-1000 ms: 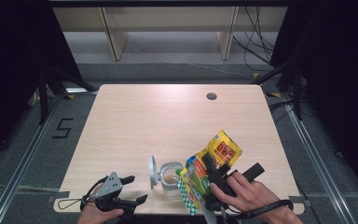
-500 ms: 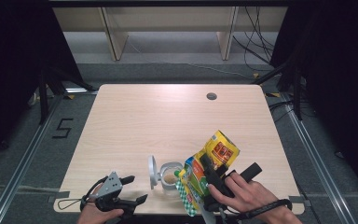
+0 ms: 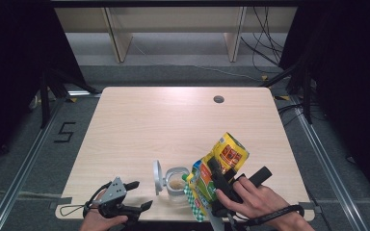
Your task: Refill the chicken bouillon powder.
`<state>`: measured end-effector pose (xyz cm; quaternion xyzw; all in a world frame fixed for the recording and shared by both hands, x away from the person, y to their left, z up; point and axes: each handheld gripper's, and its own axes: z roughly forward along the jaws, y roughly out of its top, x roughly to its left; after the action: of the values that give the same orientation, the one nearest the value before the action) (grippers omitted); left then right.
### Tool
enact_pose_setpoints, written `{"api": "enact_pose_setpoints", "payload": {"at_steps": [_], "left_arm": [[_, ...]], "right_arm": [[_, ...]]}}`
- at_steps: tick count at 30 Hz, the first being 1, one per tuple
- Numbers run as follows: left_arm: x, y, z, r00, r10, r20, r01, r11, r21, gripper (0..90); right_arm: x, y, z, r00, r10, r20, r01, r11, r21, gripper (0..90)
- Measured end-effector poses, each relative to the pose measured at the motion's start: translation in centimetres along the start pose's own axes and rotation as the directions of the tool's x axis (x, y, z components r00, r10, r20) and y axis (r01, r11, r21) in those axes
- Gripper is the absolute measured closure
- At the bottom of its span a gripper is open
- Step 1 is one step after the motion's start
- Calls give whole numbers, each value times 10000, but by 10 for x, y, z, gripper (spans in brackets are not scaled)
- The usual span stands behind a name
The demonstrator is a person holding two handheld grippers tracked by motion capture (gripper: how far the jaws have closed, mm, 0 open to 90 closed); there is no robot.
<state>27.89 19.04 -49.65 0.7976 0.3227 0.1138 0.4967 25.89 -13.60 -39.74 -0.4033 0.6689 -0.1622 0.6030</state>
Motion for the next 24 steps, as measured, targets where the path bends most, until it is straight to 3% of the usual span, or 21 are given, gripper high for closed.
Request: {"api": "enact_pose_setpoints", "payload": {"at_steps": [1, 2, 3, 5, 7, 8, 10, 11, 19, 21, 24], "left_arm": [[1, 0, 0, 10000, 75, -33, -74, 10000, 64, 178], [0, 0, 0, 10000, 1, 4, -1, 10000, -2, 178], [1, 0, -1, 9997, 161, -163, -159, 9998, 117, 178], [1, 0, -1, 9999, 94, -66, -94, 9999, 37, 178], [3, 1, -2, 9986, 508, -109, -506, 9986, 182, 178], [2, 0, -1, 9995, 286, -134, -283, 9994, 179, 178], [0, 0, -1, 9999, 91, -142, -90, 9999, 67, 178], [0, 0, -1, 9998, 128, -155, -126, 9999, 92, 178], [2, 0, -1, 9995, 284, -133, -281, 9994, 192, 178], [3, 1, -2, 9990, 441, -115, -439, 9989, 174, 178], [2, 0, -1, 9996, 246, -116, -244, 9995, 201, 178]], "right_arm": [[0, 0, 0, 10000, -44, -20, 44, 10000, 5, 527], [3, 1, 1, 9990, 444, -22, -444, 9990, -37, 527], [1, 2, 2, 9995, 306, -16, -307, 9994, -149, 527], [2, 2, 2, 9995, 323, -36, -324, 9994, -107, 527], [1, 1, 2, 9999, 137, -26, -137, 9999, -76, 527], [-1, 1, 2, 10000, -23, -28, 23, 10000, -73, 527], [0, 1, 2, 9997, 232, 45, -231, 9996, -147, 527], [-1, 0, 2, 10000, -5, 3, 5, 9999, -113, 527], [-4, 1, 2, 9998, -187, 35, 187, 9995, -248, 527], [-3, 1, 1, 10000, 65, 33, -65, 9998, -183, 528], [-4, -1, 1, 10000, -48, 42, 49, 9999, -117, 528]]}}
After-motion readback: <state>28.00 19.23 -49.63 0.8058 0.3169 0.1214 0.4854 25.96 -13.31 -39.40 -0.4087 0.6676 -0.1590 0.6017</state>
